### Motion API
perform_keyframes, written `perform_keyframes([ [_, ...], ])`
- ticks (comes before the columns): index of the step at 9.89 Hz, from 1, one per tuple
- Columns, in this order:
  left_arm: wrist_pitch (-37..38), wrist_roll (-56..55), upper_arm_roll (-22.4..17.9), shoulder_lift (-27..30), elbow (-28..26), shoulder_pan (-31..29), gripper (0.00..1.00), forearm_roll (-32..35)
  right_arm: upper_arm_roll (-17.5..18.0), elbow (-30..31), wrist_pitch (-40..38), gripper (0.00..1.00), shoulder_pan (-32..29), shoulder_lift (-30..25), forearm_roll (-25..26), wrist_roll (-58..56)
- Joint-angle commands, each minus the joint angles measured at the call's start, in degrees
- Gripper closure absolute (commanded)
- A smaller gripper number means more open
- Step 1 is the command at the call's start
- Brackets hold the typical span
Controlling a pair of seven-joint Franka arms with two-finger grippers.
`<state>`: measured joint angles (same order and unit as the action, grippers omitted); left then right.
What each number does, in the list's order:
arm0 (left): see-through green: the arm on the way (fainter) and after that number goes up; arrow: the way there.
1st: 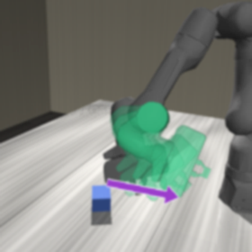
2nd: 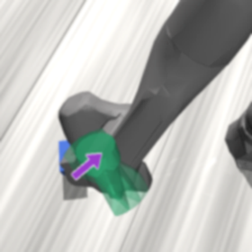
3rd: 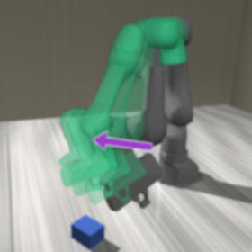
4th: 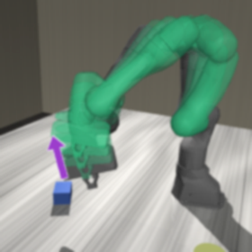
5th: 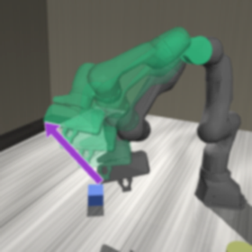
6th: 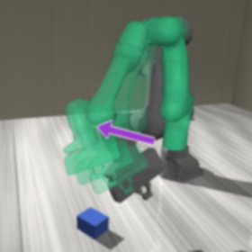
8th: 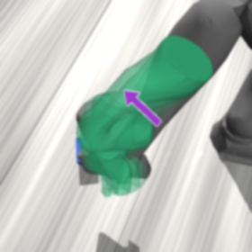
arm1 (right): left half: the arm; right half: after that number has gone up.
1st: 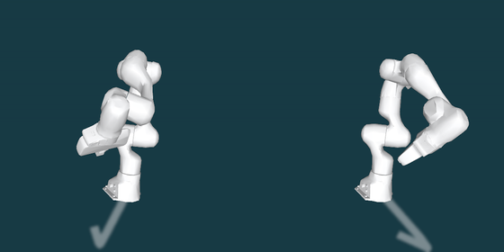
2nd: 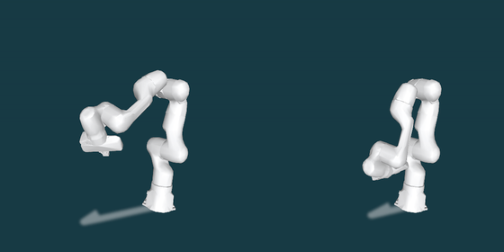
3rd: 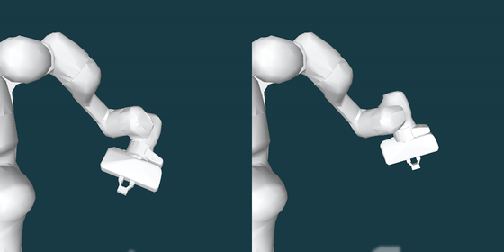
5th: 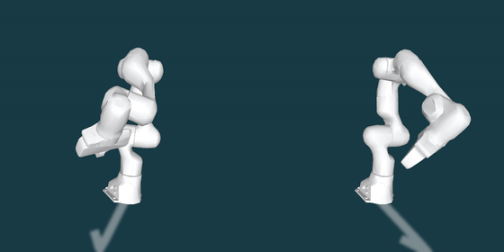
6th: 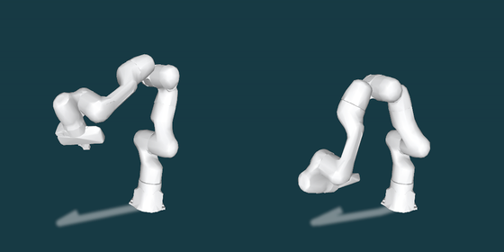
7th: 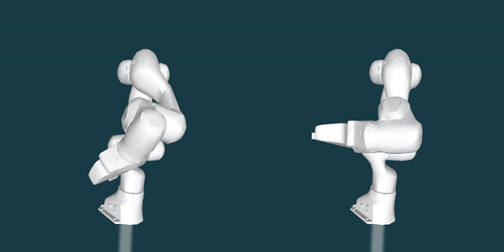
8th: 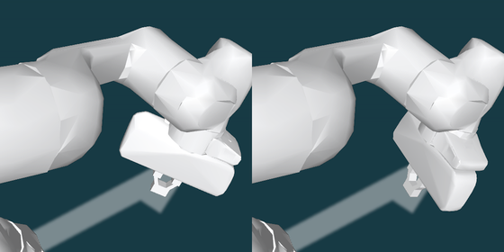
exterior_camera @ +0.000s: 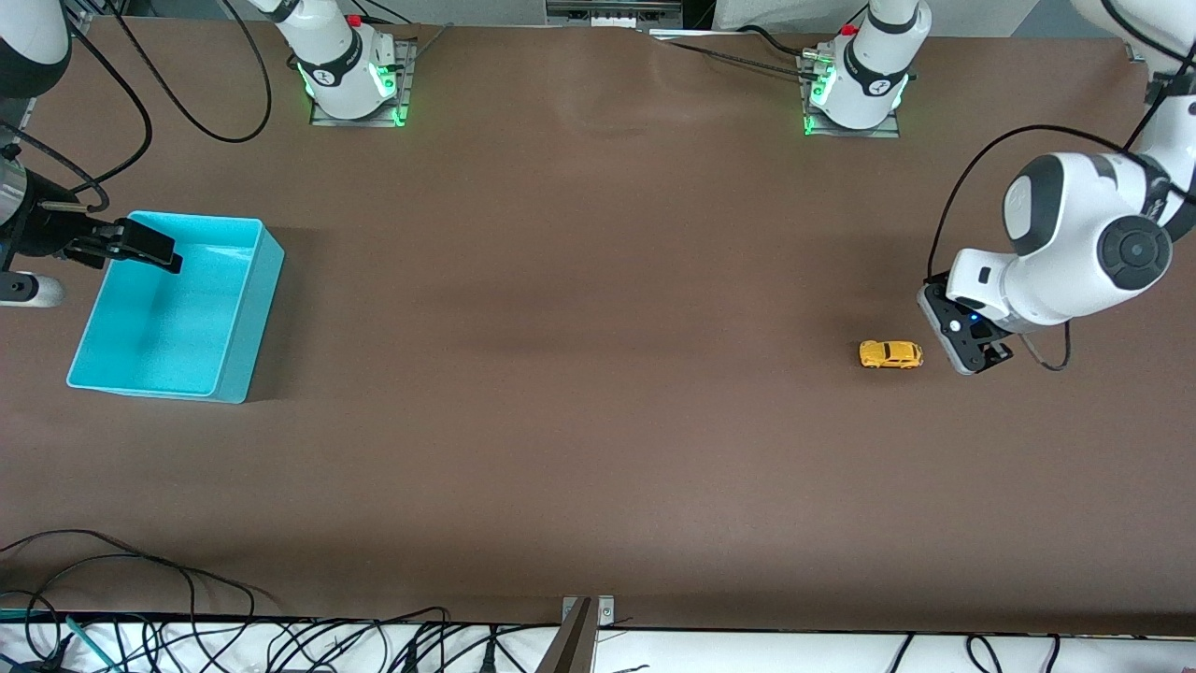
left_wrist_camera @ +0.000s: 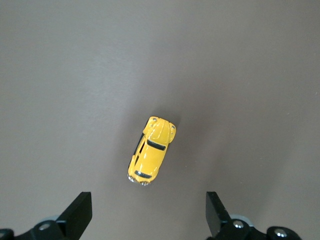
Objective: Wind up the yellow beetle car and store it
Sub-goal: 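Lower the left gripper over the yellow car and close on it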
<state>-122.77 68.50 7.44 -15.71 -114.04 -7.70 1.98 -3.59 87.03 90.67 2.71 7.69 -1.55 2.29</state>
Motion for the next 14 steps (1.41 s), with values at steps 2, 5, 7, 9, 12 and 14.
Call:
perform_keyframes([
  [2,-9.6,14.3,0.4,-6.3,-1.8,-2.9,0.00,0.7,-0.1,-0.5,-0.9,0.00,-0.2,-0.3,-0.9,0.6],
  [5,-21.5,19.2,0.5,-7.5,-8.3,-2.8,0.00,0.8,-0.1,-0.5,-0.9,0.00,-0.2,-0.3,-0.8,0.6],
  [7,-23.7,21.4,0.7,-9.5,-8.6,-2.8,0.00,0.8,-0.1,-0.5,-0.9,0.00,-0.2,-0.4,-0.7,0.6],
  [9,-25.1,21.9,1.3,-10.8,-8.7,-2.9,0.00,0.8,-0.1,-0.5,-0.9,0.00,-0.2,-0.3,-0.7,0.6],
  [12,-25.1,21.9,1.3,-11.0,-8.7,-2.9,0.58,0.7,-0.1,-0.5,-0.9,0.00,-0.2,-0.3,-0.7,0.5],
  [14,-24.6,21.9,1.3,-11.0,-8.7,-2.9,0.94,0.7,-0.1,-0.5,-0.9,0.00,-0.2,-0.3,-0.7,0.5],
])
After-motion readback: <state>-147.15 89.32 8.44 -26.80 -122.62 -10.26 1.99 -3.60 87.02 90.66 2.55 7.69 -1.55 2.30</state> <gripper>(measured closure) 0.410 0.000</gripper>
